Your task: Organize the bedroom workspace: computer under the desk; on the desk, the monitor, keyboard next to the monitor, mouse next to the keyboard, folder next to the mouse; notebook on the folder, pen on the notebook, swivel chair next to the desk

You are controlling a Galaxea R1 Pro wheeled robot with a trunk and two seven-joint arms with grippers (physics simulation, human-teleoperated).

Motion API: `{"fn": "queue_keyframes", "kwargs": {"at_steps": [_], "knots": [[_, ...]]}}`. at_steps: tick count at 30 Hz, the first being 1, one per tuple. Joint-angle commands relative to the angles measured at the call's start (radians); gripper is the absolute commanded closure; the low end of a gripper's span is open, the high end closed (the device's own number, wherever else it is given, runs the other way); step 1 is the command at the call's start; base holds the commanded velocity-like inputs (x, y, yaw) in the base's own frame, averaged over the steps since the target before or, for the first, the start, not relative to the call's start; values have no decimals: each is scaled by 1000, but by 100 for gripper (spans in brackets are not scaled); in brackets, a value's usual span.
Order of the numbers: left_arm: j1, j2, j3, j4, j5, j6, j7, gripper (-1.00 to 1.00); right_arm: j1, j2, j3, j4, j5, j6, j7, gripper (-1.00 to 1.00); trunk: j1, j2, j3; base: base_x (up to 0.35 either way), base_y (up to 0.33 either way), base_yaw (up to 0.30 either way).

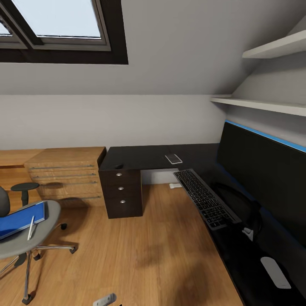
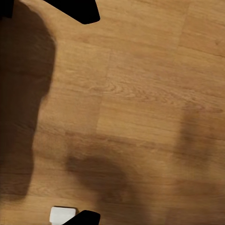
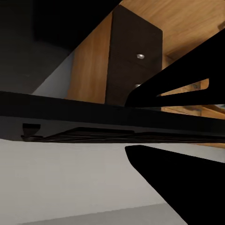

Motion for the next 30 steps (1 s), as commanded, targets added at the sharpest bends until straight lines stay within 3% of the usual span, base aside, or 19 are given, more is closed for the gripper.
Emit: {"fn": "queue_keyframes", "kwargs": {"at_steps": [1, 9, 21, 30], "knots": [[-1, 1, -7, 1, 10, -6, 0, -100, -1, 1, -2, 0, -6, 8, 1, 100, 0, -1, -1, 0, 0, 0], [-1, 2, -7, 1, 10, -6, 0, -100, -1, 2, 0, 1, -4, 7, -2, 100, 0, -1, -1, 0, 0, -13], [-1, 2, -8, 1, 9, -6, 0, -100, -1, 2, -2, 2, -5, 7, -2, 100, 0, -1, -8, 0, 0, -186], [-1, 1, -7, 1, 10, -6, 0, -100, -1, 3, -2, 2, -5, 6, -2, 100, 0, -1, -9, 0, 0, -58]]}}
